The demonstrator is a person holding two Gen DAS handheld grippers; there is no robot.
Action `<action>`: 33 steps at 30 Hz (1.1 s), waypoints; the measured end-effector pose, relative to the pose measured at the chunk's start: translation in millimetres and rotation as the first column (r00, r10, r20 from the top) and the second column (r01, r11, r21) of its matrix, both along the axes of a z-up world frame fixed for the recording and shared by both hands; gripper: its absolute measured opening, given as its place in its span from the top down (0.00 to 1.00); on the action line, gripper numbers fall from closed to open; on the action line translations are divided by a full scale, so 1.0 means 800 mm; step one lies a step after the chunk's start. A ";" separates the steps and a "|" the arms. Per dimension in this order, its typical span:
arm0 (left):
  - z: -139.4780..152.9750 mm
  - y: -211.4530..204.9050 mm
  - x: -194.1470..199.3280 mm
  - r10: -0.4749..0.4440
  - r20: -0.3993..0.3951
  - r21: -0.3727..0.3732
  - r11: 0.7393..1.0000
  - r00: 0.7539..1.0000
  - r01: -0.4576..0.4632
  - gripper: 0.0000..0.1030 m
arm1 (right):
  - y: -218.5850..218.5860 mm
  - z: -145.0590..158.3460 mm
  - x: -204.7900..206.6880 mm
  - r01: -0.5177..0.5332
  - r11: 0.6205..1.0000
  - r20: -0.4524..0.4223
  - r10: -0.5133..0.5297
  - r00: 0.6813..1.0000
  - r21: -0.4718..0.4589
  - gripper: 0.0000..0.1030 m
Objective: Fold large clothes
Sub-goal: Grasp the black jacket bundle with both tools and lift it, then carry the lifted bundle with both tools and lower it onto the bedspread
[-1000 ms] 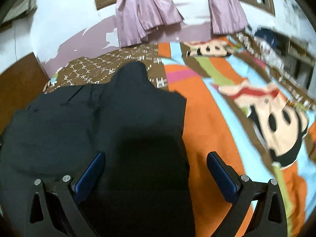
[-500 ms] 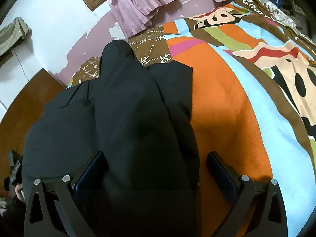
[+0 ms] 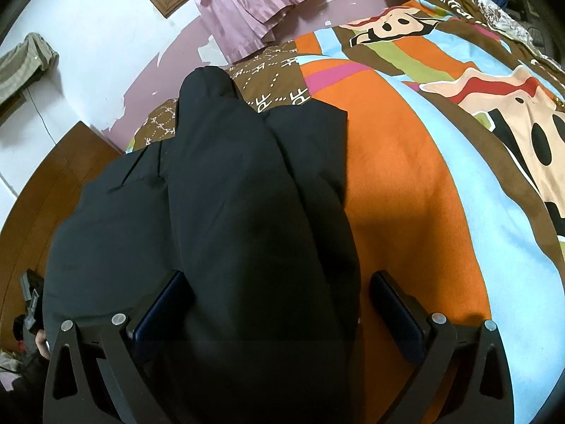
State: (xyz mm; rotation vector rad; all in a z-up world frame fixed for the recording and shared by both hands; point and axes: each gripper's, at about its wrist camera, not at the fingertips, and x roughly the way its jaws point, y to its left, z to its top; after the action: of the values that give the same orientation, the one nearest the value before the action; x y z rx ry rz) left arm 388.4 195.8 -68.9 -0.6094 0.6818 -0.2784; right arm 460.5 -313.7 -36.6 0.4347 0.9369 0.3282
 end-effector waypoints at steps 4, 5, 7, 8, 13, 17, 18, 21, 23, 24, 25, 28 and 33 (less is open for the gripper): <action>0.001 0.002 -0.001 -0.018 0.009 -0.020 1.000 1.000 0.018 0.01 | -0.002 -0.001 0.003 -0.003 1.000 -0.005 0.003 1.000 0.011 0.00; 0.001 0.001 0.000 -0.027 0.008 -0.026 0.999 1.000 0.027 0.01 | -0.003 -0.001 0.004 -0.005 1.000 -0.012 0.005 1.000 0.016 0.00; 0.003 0.002 0.001 -0.046 0.002 -0.044 0.998 0.999 0.046 0.01 | -0.004 0.000 0.007 -0.008 1.000 -0.033 0.009 0.999 0.021 0.00; 0.004 0.003 0.003 -0.058 -0.005 -0.059 0.997 0.998 0.058 0.01 | -0.004 0.001 0.009 -0.007 1.000 -0.045 0.008 0.999 0.018 0.00; 0.017 0.005 0.011 -0.069 -0.081 -0.062 0.996 0.994 0.064 0.06 | -0.001 0.006 0.006 -0.003 1.000 -0.058 0.004 0.998 0.025 0.01; 0.026 0.001 0.011 -0.058 -0.108 -0.026 0.998 0.992 0.055 0.23 | 0.001 0.007 -0.002 0.004 0.999 -0.059 -0.001 0.998 0.048 0.18; 0.026 0.002 0.008 -0.056 -0.110 -0.028 0.998 0.992 0.053 0.29 | 0.002 0.007 -0.002 0.001 0.998 -0.061 0.002 0.998 0.061 0.21; 0.028 0.000 0.007 -0.052 -0.121 -0.038 0.998 0.991 0.047 0.41 | 0.004 0.009 -0.004 -0.002 0.996 -0.073 0.009 0.997 0.088 0.33; 0.033 -0.002 0.005 -0.044 -0.122 -0.029 0.999 0.992 0.041 0.49 | 0.003 0.011 -0.006 -0.001 0.993 -0.081 0.011 0.997 0.121 0.46; 0.035 -0.004 0.004 -0.040 -0.120 -0.020 0.999 0.992 0.038 0.55 | 0.004 0.013 -0.008 -0.001 0.991 -0.079 0.011 0.997 0.131 0.50; 0.038 -0.007 0.002 -0.036 -0.116 -0.010 0.999 0.993 0.035 0.57 | 0.004 0.017 -0.010 -0.001 0.990 -0.073 0.011 0.997 0.142 0.59; 0.051 -0.012 -0.004 -0.023 -0.119 -0.009 1.000 0.993 0.022 0.69 | 0.005 0.035 -0.016 0.005 0.983 -0.045 0.004 0.999 0.185 0.79; 0.092 -0.023 -0.012 -0.024 -0.085 -0.025 0.999 0.996 0.022 0.81 | 0.018 0.080 -0.023 -0.019 0.980 0.018 0.016 1.000 0.201 0.85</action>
State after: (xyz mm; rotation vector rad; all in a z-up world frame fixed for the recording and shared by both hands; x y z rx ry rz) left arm 379.1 177.8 4.7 -0.6393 0.7694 -0.2834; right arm 442.2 -299.6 27.7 0.6082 0.8956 0.4438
